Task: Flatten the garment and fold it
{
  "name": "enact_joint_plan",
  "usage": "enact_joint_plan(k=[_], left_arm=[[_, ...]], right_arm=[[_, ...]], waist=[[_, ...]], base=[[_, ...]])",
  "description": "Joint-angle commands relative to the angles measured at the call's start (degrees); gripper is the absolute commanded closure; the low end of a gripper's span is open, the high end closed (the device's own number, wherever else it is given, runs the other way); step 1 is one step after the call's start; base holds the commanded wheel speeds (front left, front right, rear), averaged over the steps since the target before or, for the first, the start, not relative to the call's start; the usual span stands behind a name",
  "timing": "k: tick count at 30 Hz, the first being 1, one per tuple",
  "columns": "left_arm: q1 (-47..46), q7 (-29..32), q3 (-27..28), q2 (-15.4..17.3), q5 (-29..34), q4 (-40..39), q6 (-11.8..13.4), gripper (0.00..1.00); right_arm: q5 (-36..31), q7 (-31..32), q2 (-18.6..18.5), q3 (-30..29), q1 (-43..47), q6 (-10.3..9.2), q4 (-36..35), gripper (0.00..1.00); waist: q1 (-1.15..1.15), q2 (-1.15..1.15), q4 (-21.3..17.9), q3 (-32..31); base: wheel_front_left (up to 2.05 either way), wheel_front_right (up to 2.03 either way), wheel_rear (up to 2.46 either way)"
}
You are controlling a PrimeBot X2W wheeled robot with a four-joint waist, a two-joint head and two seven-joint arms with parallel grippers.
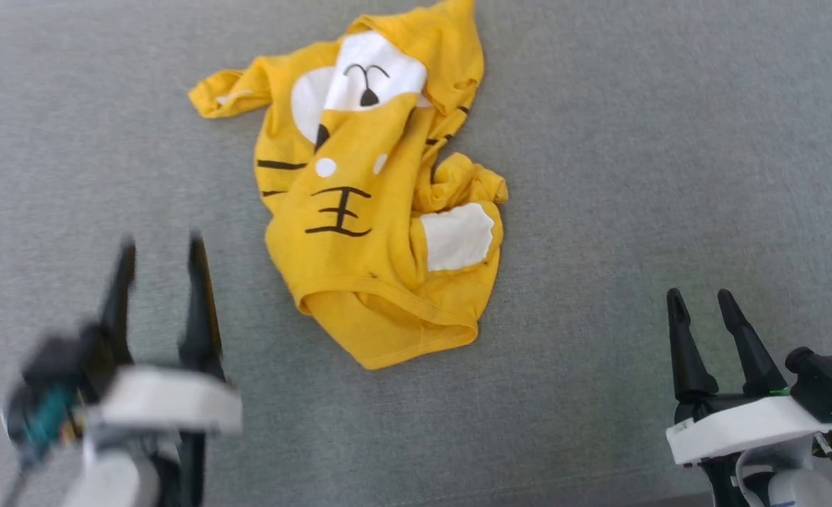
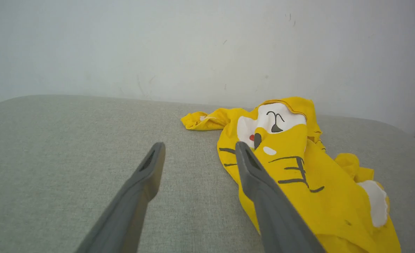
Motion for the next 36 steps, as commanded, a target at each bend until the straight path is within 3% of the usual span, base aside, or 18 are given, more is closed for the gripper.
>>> enact_joint_plan(k=[1,7,17,27,36], left_arm=[[3.55,-2.14,0.04,-1.15,0.17,0.24,0.73,0.0],[9.75,-5.59,0.86,-5.62,0.55,2.4,0.9,0.0],[12.41,-5.93,4.03,-10.2,4.35,2.89,-2.93,0.0],[10.88,-5.94,4.26,-13.91,7.15,3.84,-6.42,0.0],[8.18,-5.95,4.23,-17.71,9.05,6.07,-9.75,0.0]], right_arm=[[-0.39,0.47,0.14,-0.28,0.86,-0.05,-0.77,0.0],[-0.77,1.27,0.14,-0.79,2.02,-0.05,-1.97,0.0],[-3.18,4.66,0.14,-1.53,2.43,-0.05,-5.15,0.0],[-5.37,21.74,0.14,0.51,-7.46,-0.05,-6.02,0.0],[-6.49,35.96,-0.05,1.23,-15.35,-0.05,-0.02,0.0]], waist=[[0.01,0.0,1.1,-1.19],[0.01,0.0,1.81,-2.59],[0.01,0.0,5.42,-5.62],[0.01,0.0,10.95,-3.78],[0.01,0.0,16.34,-0.88]], base=[[0.0,0.0,0.0],[0.0,0.0,0.0],[0.0,0.0,0.0],[0.0,0.0,0.0],[0.0,0.0,0.0]])
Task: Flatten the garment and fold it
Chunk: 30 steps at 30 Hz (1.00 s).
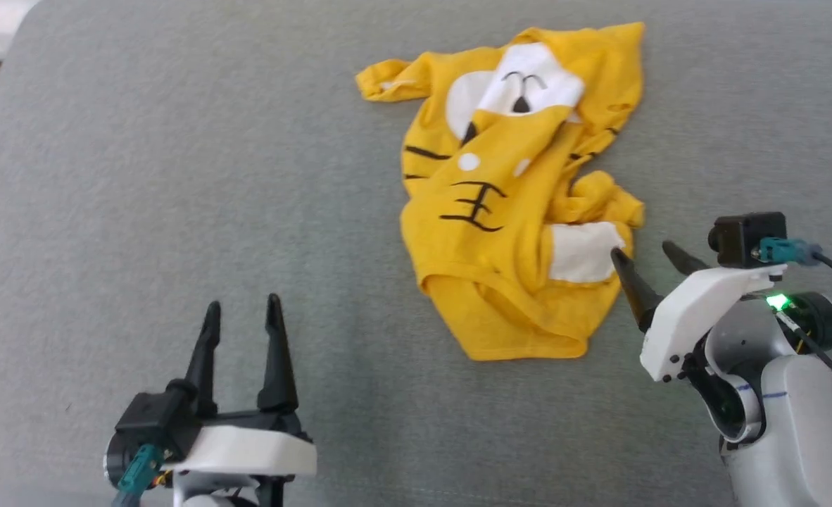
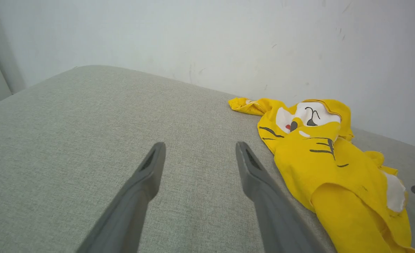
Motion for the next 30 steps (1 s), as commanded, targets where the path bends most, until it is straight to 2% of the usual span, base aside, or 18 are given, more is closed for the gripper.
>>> enact_joint_plan(k=[1,6,7,8,9,14,20,24,30], left_arm=[[-1.1,-0.28,0.09,-0.74,0.63,0.46,-0.68,0.0],[-2.03,-0.28,0.81,-2.21,1.33,1.92,-2.16,0.0],[-2.16,-0.28,1.01,-2.39,1.53,2.14,-2.43,0.0],[-2.29,-0.28,1.2,-2.57,1.69,2.35,-2.67,0.0],[-2.39,-0.28,1.43,-2.75,1.84,2.52,-2.87,0.0],[-2.54,-0.28,2.57,-3.44,2.56,3.18,-3.46,0.0],[-1.84,-0.28,3.27,-3.84,3.27,3.86,-4.25,0.0],[-1.2,-0.28,3.56,-4.02,3.43,4.39,-4.63,0.0],[-0.52,-0.28,3.41,-4.19,3.65,4.92,-5.21,0.0]], right_arm=[[0.02,1.08,-0.02,-0.49,-1.12,-0.05,1.14,0.0],[0.67,3.47,0.06,-1.2,-2.36,-0.05,5.62,0.0],[0.88,3.72,0.08,-1.33,-2.53,-0.05,6.44,0.15],[0.97,3.67,0.1,-1.4,-2.74,-0.05,7.12,0.65],[0.95,3.54,0.11,-1.44,-2.95,-0.05,7.8,1.0],[1.45,2.04,0.14,-0.89,-4.38,-0.05,9.29,1.0],[1.48,1.83,-0.41,1.97,-5.62,-0.05,4.07,1.0],[4.16,6.03,-0.51,5.45,-2.05,-0.05,-1.9,1.0],[6.88,13.47,-0.5,9.97,9.77,-0.05,-7.47,1.0]], waist=[[-0.01,0.0,2.68,1.88],[-0.01,0.0,5.01,2.45],[-0.01,0.0,5.3,2.51],[-0.01,0.0,5.56,2.54],[-0.01,0.0,5.71,2.54],[-0.01,0.0,5.33,1.76],[-0.01,0.0,2.7,-0.43],[-0.01,0.0,1.3,-2.29],[-0.01,0.0,1.08,-3.43]], base=[[0.0,0.0,0.0],[0.0,0.0,0.0],[0.0,0.0,0.0],[0.0,0.0,0.0],[0.0,0.0,0.0],[0.0,0.0,0.0],[0.0,0.0,0.0],[0.0,0.0,0.0],[0.0,0.0,0.0]])
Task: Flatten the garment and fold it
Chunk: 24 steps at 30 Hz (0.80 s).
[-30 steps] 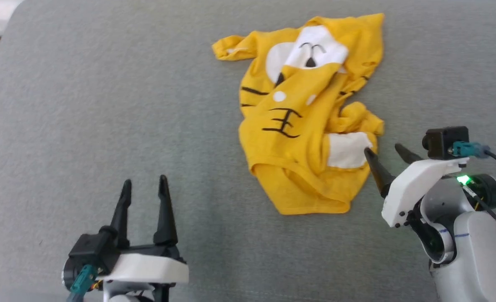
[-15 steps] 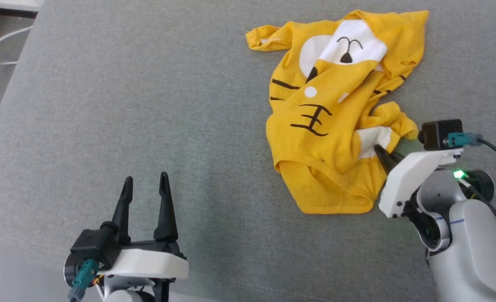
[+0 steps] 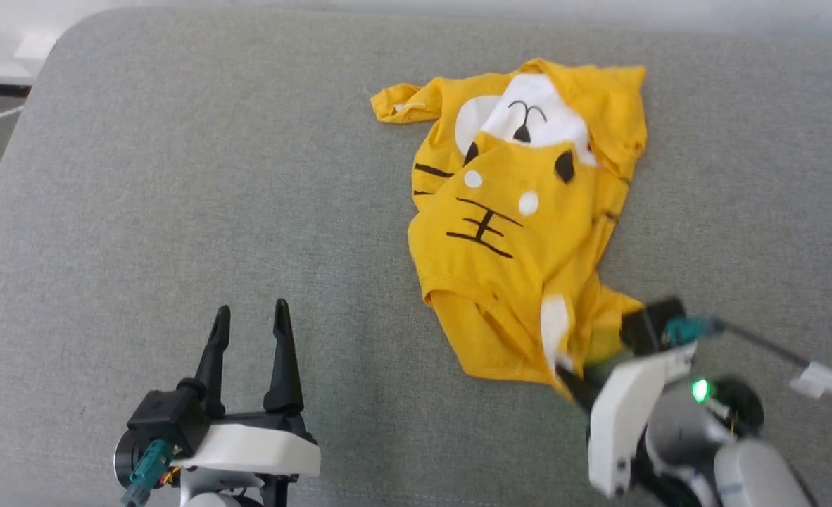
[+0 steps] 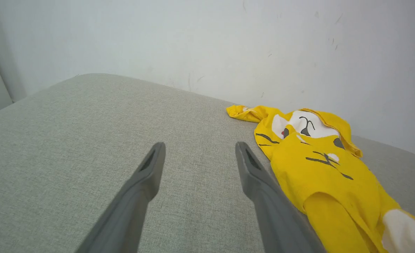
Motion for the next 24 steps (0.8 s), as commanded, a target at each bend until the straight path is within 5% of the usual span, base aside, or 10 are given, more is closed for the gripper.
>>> enact_joint_plan(k=[1,3,4,5,15,24], left_arm=[[0.7,-0.27,-0.03,-0.13,0.32,0.22,-0.44,0.0],[0.87,-0.27,0.13,-0.14,0.3,0.19,-0.66,0.0],[0.97,-0.27,0.26,-0.11,0.29,0.22,-0.75,0.0],[1.04,-0.27,0.37,-0.06,0.31,0.29,-0.82,0.0],[1.7,-0.27,1.0,0.06,0.46,0.7,-0.95,0.0],[0.93,-0.27,0.73,-0.3,0.78,0.24,-1.15,0.0]], right_arm=[[-0.02,0.96,-0.13,0.54,3.34,-0.05,-0.15,1.0],[-0.1,1.39,-0.03,0.78,6.49,-0.05,0.54,1.0],[-0.75,1.07,0.0,0.91,7.42,-0.05,0.91,0.55],[-1.92,0.23,-0.17,1.62,7.87,-0.05,1.03,0.0],[2.1,-0.06,0.32,3.34,7.32,-0.05,-6.21,0.0],[3.85,5.7,0.46,-5.57,4.17,-0.05,-16.95,0.0]], waist=[[0.01,0.0,-0.1,-0.53],[0.01,0.0,0.09,-0.53],[0.01,0.0,0.16,-0.56],[0.01,0.0,0.23,-0.6],[0.01,0.0,-0.89,-2.19],[0.01,0.0,0.2,-0.76]], base=[[0.0,0.0,0.0],[0.0,0.0,0.0],[0.0,0.0,0.0],[0.0,0.0,0.0],[0.0,0.0,0.0],[0.0,0.0,0.0]])
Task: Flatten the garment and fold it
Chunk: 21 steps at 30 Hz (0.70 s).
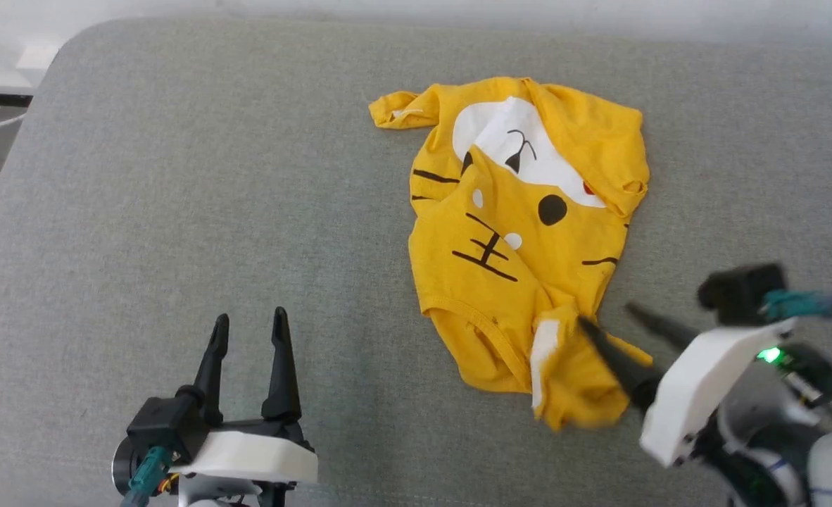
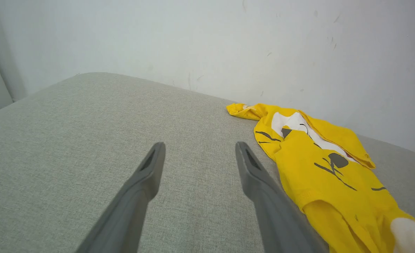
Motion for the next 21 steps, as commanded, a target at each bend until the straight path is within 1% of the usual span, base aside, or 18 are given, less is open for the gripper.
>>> enact_joint_plan(k=[1,4,6,14,21], left_arm=[[-0.25,-0.27,0.12,-0.13,0.83,-0.17,-0.16,0.0],[-0.64,-0.27,0.16,-0.23,1.08,-0.34,-0.26,0.0],[-0.85,-0.27,0.1,-0.33,1.17,-0.44,-0.33,0.0],[-2.47,-0.27,-1.02,-0.66,1.99,-0.11,-0.9,0.0],[-3.81,-0.27,-2.1,-0.87,2.28,0.32,-1.23,0.0]], right_arm=[[-0.65,-0.03,0.13,-2.23,-2.74,-0.05,-0.81,0.0],[-3.52,-1.1,-0.01,-4.83,-6.33,-0.05,0.04,0.0],[-5.4,-1.48,-0.01,-6.33,-8.35,-0.05,2.68,0.0],[-13.89,-1.79,-2.17,-6.24,-16.08,-0.05,18.44,0.0],[-19.89,-4.33,-1.72,-7.38,-21.95,-0.05,31.25,0.0]], waist=[[0.0,0.0,0.9,0.97],[0.0,0.0,1.71,1.81],[0.0,0.0,2.3,2.32],[0.0,0.0,5.09,4.66],[0.0,0.0,7.27,6.32]], base=[[0.0,0.0,0.0],[0.0,0.0,0.0],[0.0,0.0,0.0],[0.0,0.0,0.0],[0.0,0.0,0.0]])
